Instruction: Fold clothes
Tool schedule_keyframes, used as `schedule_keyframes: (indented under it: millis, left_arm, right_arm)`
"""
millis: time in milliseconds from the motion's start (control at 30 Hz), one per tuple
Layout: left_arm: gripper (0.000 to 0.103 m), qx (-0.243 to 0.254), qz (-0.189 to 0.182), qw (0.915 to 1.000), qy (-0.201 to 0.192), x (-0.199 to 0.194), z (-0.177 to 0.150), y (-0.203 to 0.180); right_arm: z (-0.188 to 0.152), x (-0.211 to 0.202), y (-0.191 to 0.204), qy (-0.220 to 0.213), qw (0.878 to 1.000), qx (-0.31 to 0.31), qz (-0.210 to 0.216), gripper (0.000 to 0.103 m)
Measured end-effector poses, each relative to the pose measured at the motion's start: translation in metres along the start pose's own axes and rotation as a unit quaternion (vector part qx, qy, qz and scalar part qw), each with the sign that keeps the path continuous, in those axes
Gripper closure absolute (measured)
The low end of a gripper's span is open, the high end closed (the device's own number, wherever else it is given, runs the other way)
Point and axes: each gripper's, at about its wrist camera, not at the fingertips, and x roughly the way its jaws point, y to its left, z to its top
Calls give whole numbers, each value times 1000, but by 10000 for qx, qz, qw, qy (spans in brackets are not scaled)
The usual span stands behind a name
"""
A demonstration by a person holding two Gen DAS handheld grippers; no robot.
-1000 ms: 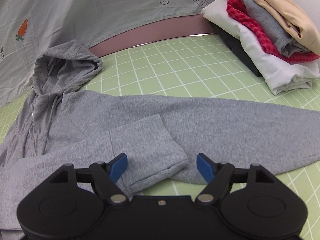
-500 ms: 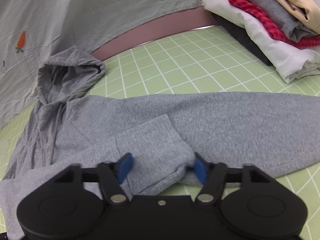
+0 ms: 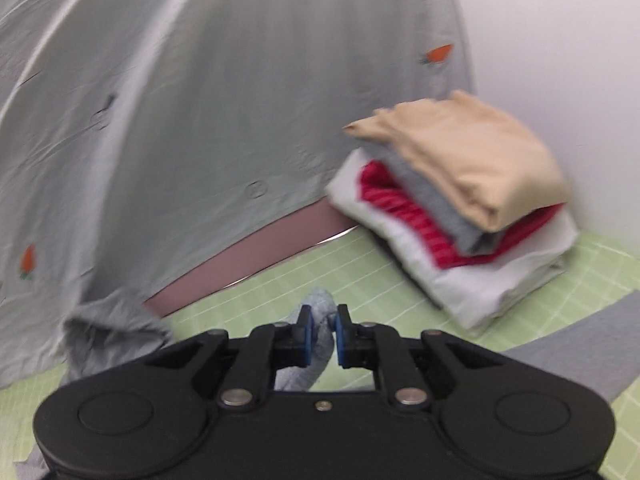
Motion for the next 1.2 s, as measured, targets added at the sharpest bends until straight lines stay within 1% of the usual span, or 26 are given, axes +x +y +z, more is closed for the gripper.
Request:
schedule_keyframes:
  millis: [33, 67, 100, 133, 167, 200, 233, 267, 367, 433, 533, 633, 733, 800, 867, 900, 1000, 1033, 1200]
  left_arm:
    - [0, -37, -24, 10000, 20, 1, 0, 1]
    - [0, -60, -39, 10000, 35, 1, 1, 2]
    - [0, -71, -49, 10000, 45, 2, 1, 2]
    - [0, -85, -62, 9999, 60, 2, 1, 3]
    - [1, -126, -90, 9998, 87, 2, 1, 4]
    - [1, -209, -137, 9996, 106, 2, 3, 6]
    - [1, -292, -185, 9993, 125, 1, 4, 8]
    - [1, -367, -239, 9990, 112, 0, 6, 9]
    - [1, -480, -476, 9975, -205, -14, 12, 10]
    - [1, -286, -716, 9961, -431, -22, 17, 1]
    - [1, 179, -1013, 9928, -612, -25, 23, -20]
    - [1, 639, -1210, 9881, -700, -23, 27, -45]
    - [1, 992, -1273, 9839, -767, -20, 30, -65]
    - [1, 1168, -1136, 9832, -827, -15, 31, -72]
    - [1, 1148, -973, 9845, -904, -13, 33, -72]
    - [1, 1047, -920, 9857, -943, -12, 34, -68]
    - [0, 723, -906, 9875, -1067, -11, 35, -52]
    - [0, 641, -913, 9877, -1096, -11, 35, -48]
    - [1, 623, -1130, 9860, -1057, -13, 31, -41]
  right_arm:
    - [5, 5, -12, 12, 9995, 9, -320, 91]
    - [5, 15, -23, 197, 9979, -158, -588, 90]
    - [3, 21, -30, 362, 9966, -248, -696, 89]
    - [0, 27, -37, 525, 9949, -334, -798, 83]
    - [-5, 30, -42, 661, 9930, -381, -903, 73]
    - [-11, 30, -44, 751, 9917, -424, -957, 65]
    - [-17, 29, -45, 817, 9908, -458, -976, 53]
    - [-23, 27, -46, 855, 9904, -462, -981, 48]
    - [-39, 24, -47, 1058, 9891, -370, -956, 42]
    - [-52, 20, -47, 1173, 9880, -272, -966, 38]
    - [-66, 15, -43, 1320, 9870, -140, -903, 34]
    - [-76, 13, -37, 1451, 9856, -191, -849, 34]
    - [-83, 10, -33, 1542, 9846, -183, -808, 32]
    - [-86, 9, -30, 1595, 9838, -209, -792, 31]
    - [-89, 8, -29, 1640, 9828, -270, -801, 31]
    - [-90, 8, -27, 1652, 9825, -292, -811, 31]
    - [-93, 8, -26, 1701, 9812, -317, -861, 31]
    - [-94, 8, -26, 1725, 9806, -314, -880, 31]
    - [-99, 8, -24, 1828, 9789, -308, -863, 31]
